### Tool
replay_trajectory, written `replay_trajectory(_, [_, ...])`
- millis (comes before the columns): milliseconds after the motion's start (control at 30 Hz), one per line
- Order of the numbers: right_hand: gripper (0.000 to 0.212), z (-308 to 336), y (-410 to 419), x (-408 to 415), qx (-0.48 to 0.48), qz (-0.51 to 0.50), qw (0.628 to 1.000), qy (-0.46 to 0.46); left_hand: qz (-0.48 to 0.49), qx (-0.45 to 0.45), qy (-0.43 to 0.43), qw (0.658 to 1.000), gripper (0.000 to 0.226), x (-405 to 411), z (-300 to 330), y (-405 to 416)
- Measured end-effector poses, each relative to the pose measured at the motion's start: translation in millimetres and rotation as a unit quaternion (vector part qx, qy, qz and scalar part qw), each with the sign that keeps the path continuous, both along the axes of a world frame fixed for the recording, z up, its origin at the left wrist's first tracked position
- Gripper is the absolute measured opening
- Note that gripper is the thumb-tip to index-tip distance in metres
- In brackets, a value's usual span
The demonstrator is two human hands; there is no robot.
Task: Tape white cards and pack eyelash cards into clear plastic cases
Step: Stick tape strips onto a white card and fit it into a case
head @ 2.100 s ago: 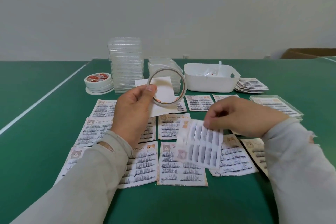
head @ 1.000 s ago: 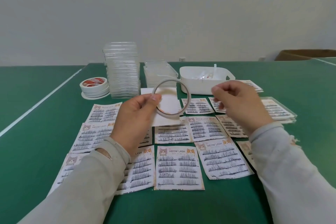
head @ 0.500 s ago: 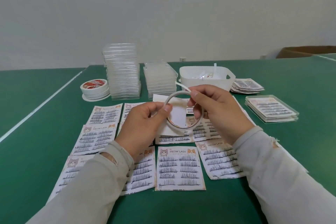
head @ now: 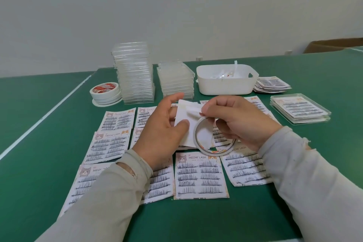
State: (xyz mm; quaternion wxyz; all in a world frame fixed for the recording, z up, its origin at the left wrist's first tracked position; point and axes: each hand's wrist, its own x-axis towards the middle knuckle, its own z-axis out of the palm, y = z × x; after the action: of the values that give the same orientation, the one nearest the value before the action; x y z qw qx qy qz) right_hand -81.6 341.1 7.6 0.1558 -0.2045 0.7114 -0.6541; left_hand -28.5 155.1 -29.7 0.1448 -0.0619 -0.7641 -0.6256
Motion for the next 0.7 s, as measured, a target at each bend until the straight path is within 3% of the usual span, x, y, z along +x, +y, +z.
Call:
replay_trajectory(267, [0.012,-6.7,-7.3,-1.5,0.077,-0.076,0.973,0.204,-0.003,0.008,0.022,1.0,0.042,-0.8,-1.3,2.7])
replay_trajectory(700, [0.017,-3.8,-8.4,2.7,0.126,-0.099,0.956,0.245,-0.007,0.013,0.019,1.0,0.033,0.7,1.7,5.5])
